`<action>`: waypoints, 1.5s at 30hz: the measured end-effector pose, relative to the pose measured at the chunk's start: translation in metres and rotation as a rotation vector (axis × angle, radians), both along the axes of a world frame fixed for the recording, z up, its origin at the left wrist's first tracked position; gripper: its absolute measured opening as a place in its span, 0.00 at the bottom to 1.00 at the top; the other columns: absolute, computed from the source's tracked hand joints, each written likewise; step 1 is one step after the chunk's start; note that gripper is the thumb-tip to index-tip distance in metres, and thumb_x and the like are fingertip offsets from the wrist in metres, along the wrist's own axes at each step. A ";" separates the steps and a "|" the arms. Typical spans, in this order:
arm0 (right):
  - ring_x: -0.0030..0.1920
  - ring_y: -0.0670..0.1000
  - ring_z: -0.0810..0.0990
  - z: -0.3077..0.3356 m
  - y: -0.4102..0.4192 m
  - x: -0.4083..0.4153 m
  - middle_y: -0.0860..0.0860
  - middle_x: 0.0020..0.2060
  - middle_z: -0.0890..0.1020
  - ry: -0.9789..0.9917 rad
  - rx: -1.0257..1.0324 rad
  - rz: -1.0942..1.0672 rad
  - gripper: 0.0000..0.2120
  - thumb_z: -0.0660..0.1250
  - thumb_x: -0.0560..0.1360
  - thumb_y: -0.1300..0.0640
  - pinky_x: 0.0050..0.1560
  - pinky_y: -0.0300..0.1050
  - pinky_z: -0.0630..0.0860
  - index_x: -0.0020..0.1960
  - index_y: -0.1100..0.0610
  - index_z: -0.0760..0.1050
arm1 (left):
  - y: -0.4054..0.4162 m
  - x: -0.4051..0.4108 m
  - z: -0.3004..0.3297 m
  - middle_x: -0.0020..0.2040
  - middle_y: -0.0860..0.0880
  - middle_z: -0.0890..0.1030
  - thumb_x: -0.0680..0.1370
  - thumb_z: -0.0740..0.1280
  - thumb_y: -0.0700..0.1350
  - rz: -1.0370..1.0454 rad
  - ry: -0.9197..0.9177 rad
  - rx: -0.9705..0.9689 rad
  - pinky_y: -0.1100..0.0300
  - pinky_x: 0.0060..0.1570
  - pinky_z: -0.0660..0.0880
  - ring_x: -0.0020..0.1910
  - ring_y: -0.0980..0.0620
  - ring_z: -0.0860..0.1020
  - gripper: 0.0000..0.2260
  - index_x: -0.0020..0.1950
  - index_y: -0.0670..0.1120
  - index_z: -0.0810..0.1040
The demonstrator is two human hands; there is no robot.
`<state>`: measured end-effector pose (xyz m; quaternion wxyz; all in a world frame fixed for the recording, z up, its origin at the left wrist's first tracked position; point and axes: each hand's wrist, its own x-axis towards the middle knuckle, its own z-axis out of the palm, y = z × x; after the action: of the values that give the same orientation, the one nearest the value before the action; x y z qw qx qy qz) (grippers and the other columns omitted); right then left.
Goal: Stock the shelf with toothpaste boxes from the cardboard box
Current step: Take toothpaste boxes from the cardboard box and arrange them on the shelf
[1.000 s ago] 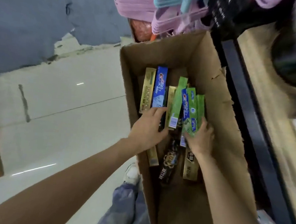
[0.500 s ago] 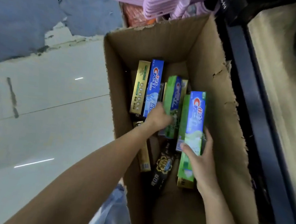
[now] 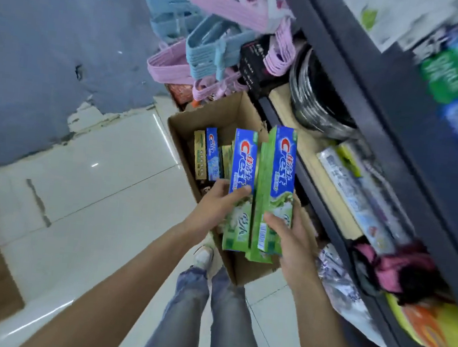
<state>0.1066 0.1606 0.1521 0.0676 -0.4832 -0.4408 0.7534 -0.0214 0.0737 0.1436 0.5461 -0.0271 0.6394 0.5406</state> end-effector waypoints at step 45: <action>0.67 0.62 0.66 0.124 0.210 0.468 0.61 0.67 0.69 -1.056 1.436 -0.086 0.26 0.66 0.70 0.68 0.66 0.57 0.65 0.67 0.58 0.71 | 0.148 0.366 0.164 0.51 0.47 0.84 0.69 0.76 0.47 -0.242 0.176 0.184 0.44 0.55 0.77 0.49 0.45 0.83 0.22 0.59 0.46 0.75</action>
<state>0.5744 0.3707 0.2764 0.1703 -0.6247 -0.7616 -0.0281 0.3450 0.2215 0.3076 0.5495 0.1476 0.6310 0.5274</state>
